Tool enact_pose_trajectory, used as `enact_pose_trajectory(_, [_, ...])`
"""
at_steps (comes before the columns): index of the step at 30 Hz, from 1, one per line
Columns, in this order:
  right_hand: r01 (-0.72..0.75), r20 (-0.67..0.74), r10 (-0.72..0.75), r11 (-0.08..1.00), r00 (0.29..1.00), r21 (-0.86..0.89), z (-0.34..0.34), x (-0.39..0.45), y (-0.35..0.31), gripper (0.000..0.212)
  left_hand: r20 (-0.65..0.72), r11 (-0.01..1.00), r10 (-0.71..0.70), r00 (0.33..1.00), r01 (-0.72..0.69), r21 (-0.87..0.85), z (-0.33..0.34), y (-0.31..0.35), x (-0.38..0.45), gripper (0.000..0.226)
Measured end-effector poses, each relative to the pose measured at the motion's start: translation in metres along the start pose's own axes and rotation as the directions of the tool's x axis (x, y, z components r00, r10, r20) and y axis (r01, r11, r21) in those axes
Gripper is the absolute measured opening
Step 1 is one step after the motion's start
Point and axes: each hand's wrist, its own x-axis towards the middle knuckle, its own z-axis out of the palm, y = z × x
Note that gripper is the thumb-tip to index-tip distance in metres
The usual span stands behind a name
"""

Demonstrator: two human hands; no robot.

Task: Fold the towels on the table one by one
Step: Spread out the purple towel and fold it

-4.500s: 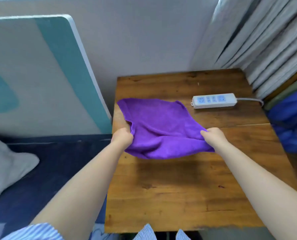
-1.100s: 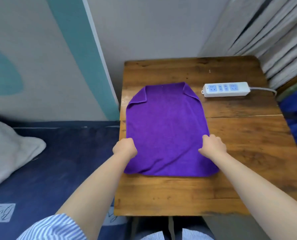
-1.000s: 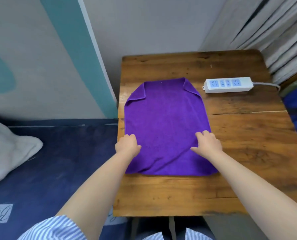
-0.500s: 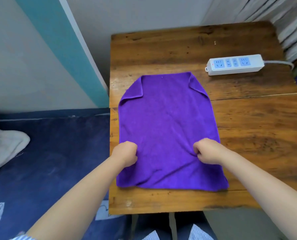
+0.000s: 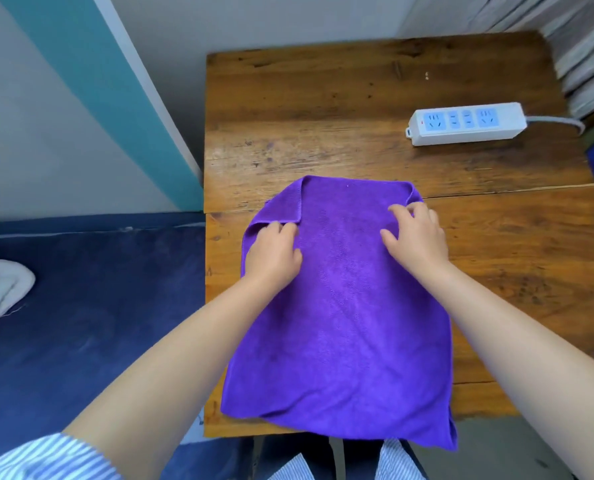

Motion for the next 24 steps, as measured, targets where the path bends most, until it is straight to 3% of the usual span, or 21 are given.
enact_pose_trajectory(2, [-0.07, 0.063, 0.072, 0.997, 0.995, -0.036, 0.001, 0.013, 0.001, 0.05, -0.043, 1.0, -0.008, 0.999, 0.008, 0.017, -0.001, 0.01, 0.021, 0.04])
enact_pose_trajectory(5, [-0.117, 0.145, 0.129, 0.989, 0.981, -0.089, 0.003, 0.027, 0.005, 0.051, 0.054, 0.99, 0.006, 0.999, -0.013, 0.142, 0.0, 0.017, 0.044, 0.05])
enact_pose_trajectory(7, [-0.133, 0.091, 0.14, 0.988, 0.986, -0.076, 0.001, 0.036, 0.01, 0.044, 0.094, 0.975, -0.007, 0.996, -0.014, 0.222, 0.002, 0.017, 0.055, 0.046])
enact_pose_trajectory(10, [-0.151, 0.0, 0.151, 0.987, 0.988, 0.048, -0.007, 0.045, 0.018, 0.034, -0.012, 0.953, -0.014, 1.0, 0.017, 0.304, 0.001, 0.013, 0.064, 0.036])
enact_pose_trajectory(12, [-0.12, -0.068, 0.135, 0.975, 0.989, 0.189, -0.018, 0.044, 0.022, 0.026, -0.1, 0.971, -0.01, 0.995, 0.034, 0.238, -0.003, 0.013, 0.069, 0.032])
enact_pose_trajectory(14, [-0.082, -0.105, 0.128, 0.929, 0.986, 0.361, -0.03, 0.033, 0.025, 0.012, -0.176, 0.998, -0.032, 0.984, 0.041, 0.047, -0.011, 0.01, 0.068, 0.021])
enact_pose_trajectory(16, [-0.121, 0.046, 0.114, 0.837, 0.992, 0.534, -0.036, 0.015, 0.028, 0.02, -0.179, 0.976, -0.07, 0.981, 0.03, -0.214, -0.02, 0.004, 0.064, 0.026])
enact_pose_trajectory(17, [-0.19, 0.199, 0.085, 0.778, 0.976, 0.598, -0.037, 0.006, 0.032, 0.028, -0.101, 0.946, -0.072, 0.992, 0.036, -0.323, -0.024, 0.0, 0.061, 0.035])
enact_pose_trajectory(19, [-0.35, 0.537, -0.026, 0.731, 0.843, 0.585, -0.037, -0.012, 0.039, 0.036, 0.223, 0.904, -0.006, 0.975, 0.101, -0.416, -0.035, -0.008, 0.05, 0.041])
enact_pose_trajectory(22, [-0.377, 0.837, -0.151, 0.841, 0.526, 0.388, -0.034, -0.028, 0.052, 0.034, 0.674, 0.961, 0.04, 0.738, 0.156, -0.228, -0.05, -0.023, 0.039, 0.034])
enact_pose_trajectory(23, [-0.379, 0.882, -0.152, 0.86, 0.447, 0.341, -0.034, -0.032, 0.055, 0.033, 0.744, 0.974, 0.008, 0.669, 0.162, -0.156, -0.052, -0.027, 0.036, 0.028])
enact_pose_trajectory(24, [-0.397, 0.904, -0.125, 0.868, 0.408, 0.3, -0.033, -0.033, 0.057, 0.032, 0.768, 0.982, -0.025, 0.641, 0.161, -0.103, -0.053, -0.029, 0.035, 0.021])
